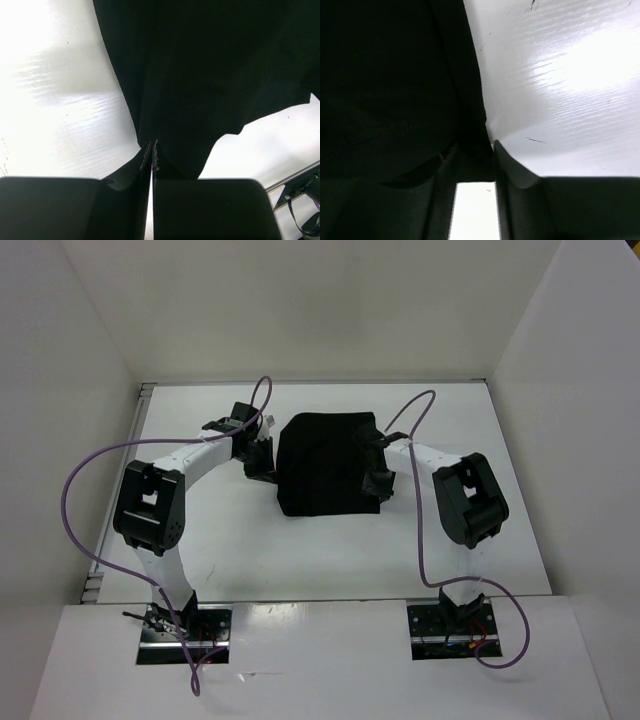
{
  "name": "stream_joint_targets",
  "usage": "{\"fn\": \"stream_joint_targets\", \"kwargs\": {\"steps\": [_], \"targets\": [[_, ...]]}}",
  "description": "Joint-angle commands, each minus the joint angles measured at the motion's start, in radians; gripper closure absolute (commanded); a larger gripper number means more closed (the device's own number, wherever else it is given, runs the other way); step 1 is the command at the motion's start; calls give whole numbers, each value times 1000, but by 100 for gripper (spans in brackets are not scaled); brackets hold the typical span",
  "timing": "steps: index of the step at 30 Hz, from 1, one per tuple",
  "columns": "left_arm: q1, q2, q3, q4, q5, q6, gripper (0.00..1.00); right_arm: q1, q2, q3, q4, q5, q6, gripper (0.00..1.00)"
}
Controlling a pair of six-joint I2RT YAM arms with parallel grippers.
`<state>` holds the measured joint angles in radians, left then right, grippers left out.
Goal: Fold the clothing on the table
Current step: Flatten the skirt out
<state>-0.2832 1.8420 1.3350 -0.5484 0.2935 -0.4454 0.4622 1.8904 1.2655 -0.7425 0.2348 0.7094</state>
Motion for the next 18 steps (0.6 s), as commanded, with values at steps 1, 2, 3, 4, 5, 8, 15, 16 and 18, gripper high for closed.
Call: {"fn": "stream_joint_targets", "kwargs": {"steps": [1, 2, 3, 4, 5, 8, 15, 16, 18], "targets": [[-4, -23, -2, 11, 22, 8, 93, 6, 16, -15, -9, 3, 15, 67], [-4, -23, -2, 11, 22, 8, 93, 6, 16, -24, -9, 3, 15, 72], [6, -23, -2, 11, 22, 8, 93, 6, 16, -25, -9, -6, 15, 81], [6, -23, 7, 11, 22, 8, 93, 6, 16, -25, -9, -6, 15, 98], [6, -23, 7, 11, 22, 8, 93, 6, 16, -25, -9, -6, 15, 100], [6, -13, 7, 11, 22, -1, 93, 6, -5, 35, 5, -48, -1, 100], [96, -23, -11, 71, 137, -33, 89, 24, -16, 222, 155, -365, -86, 100], [108, -23, -11, 80, 147, -33, 89, 24, -28, 233, 187, -478, -87, 100], [128, -35, -11, 81, 147, -33, 87, 15, -65, 242, 282, -575, -77, 100]]}}
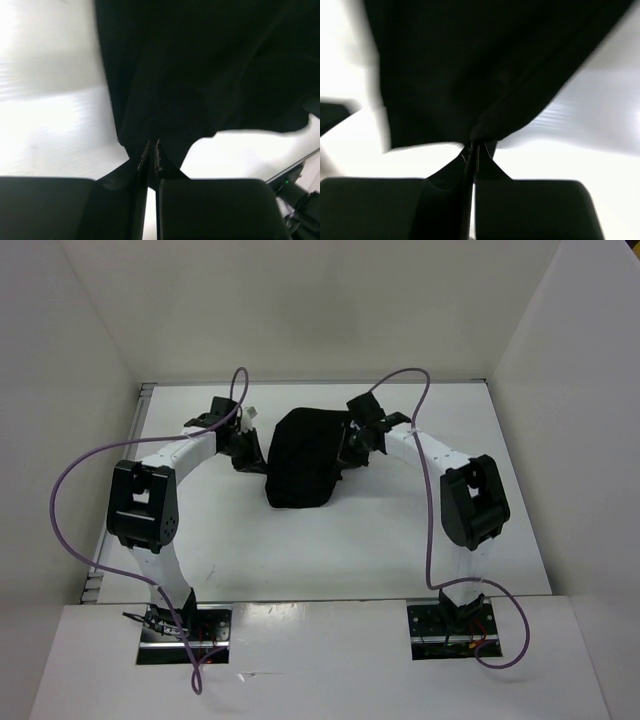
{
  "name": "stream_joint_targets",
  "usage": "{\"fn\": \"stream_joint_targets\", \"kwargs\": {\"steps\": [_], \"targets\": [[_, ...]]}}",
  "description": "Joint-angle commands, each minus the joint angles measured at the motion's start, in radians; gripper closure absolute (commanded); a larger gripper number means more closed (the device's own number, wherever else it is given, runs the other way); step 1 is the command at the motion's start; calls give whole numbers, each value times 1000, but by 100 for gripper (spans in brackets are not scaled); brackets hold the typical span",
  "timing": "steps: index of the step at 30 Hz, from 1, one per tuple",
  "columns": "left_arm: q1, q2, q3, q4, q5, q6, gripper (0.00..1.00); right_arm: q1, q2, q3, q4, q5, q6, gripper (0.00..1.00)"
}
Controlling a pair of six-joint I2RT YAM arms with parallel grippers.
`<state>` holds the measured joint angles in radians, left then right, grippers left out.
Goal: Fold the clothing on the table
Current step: Flatten the skirt out
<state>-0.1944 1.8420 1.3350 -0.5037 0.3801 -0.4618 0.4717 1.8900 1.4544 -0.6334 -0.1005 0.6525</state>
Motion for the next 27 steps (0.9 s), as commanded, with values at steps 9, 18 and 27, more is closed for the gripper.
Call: {"fn": "stream_joint_targets", "kwargs": {"steps": [9, 18, 27], "targets": [[78, -82, -127, 57, 75, -26, 79, -155, -380, -347, 140, -286, 55, 100], [32, -86, -246, 103, 170, -37, 31, -306, -362, -459, 1, -165, 96, 100], [-37, -64, -246, 80, 272, 2, 28, -297, -312, -459, 1, -171, 87, 100]]}}
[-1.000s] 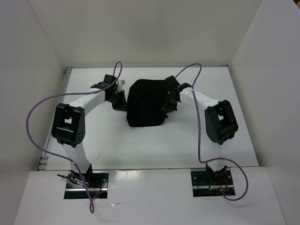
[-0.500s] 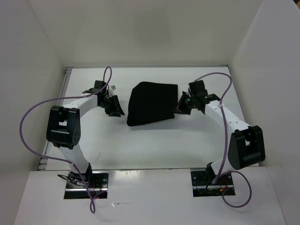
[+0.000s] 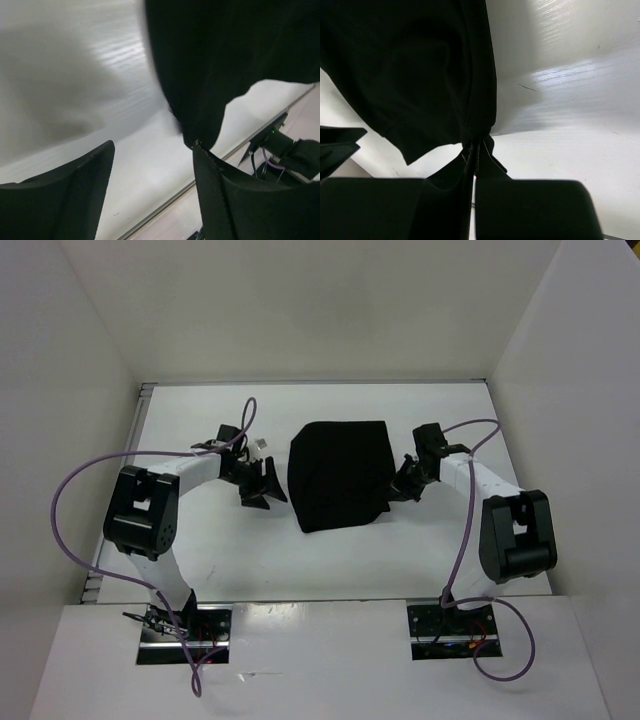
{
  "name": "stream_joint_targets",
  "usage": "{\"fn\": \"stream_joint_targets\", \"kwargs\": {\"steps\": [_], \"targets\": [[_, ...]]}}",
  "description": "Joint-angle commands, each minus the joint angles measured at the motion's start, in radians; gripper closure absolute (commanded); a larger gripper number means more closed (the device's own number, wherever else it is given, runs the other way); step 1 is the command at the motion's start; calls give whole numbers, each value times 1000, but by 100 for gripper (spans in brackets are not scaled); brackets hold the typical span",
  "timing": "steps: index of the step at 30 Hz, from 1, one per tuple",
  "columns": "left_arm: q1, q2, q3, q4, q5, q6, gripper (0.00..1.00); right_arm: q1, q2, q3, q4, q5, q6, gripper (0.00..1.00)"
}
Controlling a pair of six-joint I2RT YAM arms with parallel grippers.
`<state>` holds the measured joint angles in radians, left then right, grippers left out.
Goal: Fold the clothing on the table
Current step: Flatten the skirt out
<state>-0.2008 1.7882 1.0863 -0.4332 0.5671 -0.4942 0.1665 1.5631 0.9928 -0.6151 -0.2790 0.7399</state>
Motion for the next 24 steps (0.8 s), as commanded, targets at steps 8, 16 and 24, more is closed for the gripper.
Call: {"fn": "stream_joint_targets", "kwargs": {"steps": [8, 16, 24], "targets": [[-161, 59, 3, 60, 137, -9, 59, 48, 46, 3, -17, 17, 9, 100], [-239, 134, 12, 83, 137, -31, 75, 57, 66, 3, -17, 26, 0, 100], [-239, 120, -26, -1, -19, -1, 74, 57, 0, 3, -35, 70, 9, 100]]}}
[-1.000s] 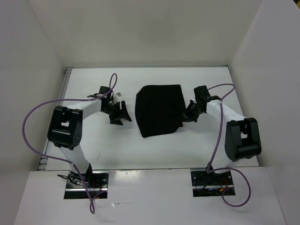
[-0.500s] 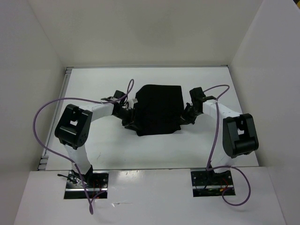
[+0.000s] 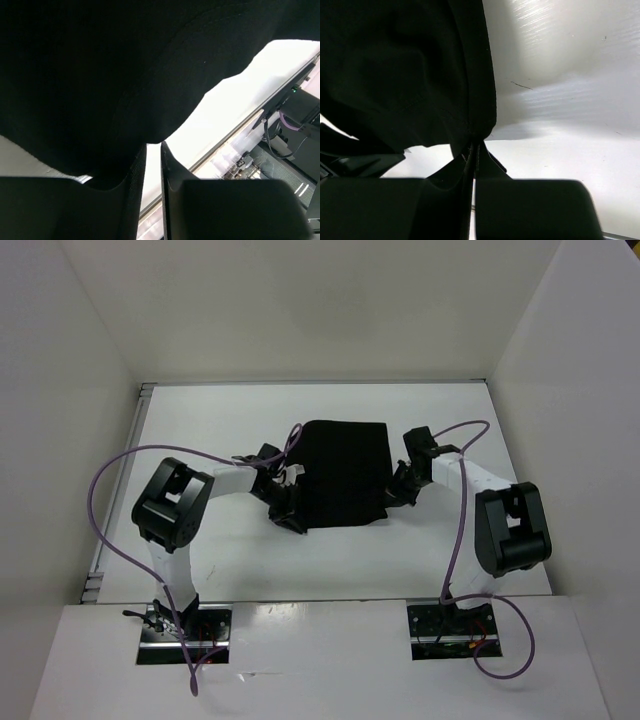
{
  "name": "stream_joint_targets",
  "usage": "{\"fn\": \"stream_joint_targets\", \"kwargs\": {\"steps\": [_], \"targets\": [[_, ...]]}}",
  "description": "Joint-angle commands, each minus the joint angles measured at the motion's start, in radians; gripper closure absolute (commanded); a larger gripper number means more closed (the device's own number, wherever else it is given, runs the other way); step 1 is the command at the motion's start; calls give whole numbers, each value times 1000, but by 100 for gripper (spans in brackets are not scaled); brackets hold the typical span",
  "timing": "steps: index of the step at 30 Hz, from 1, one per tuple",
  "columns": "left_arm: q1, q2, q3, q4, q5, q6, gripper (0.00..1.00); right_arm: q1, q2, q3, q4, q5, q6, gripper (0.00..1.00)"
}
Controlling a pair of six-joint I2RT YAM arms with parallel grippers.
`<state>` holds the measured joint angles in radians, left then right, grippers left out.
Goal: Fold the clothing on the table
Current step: Flatten the skirt out
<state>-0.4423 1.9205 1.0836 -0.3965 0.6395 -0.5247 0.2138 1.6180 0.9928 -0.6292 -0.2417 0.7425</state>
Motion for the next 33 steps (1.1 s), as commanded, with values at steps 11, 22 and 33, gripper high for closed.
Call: {"fn": "stream_joint_targets", "kwargs": {"steps": [11, 22, 33], "targets": [[20, -145, 42, -100, -98, 8, 38, 10, -96, -17, -32, 53, 15, 100], [70, -203, -2, -157, -288, 20, 30, 10, -78, -26, -23, 44, 15, 100], [42, -52, -37, -27, -215, -31, 44, 10, -87, -36, -23, 44, 15, 100]]}}
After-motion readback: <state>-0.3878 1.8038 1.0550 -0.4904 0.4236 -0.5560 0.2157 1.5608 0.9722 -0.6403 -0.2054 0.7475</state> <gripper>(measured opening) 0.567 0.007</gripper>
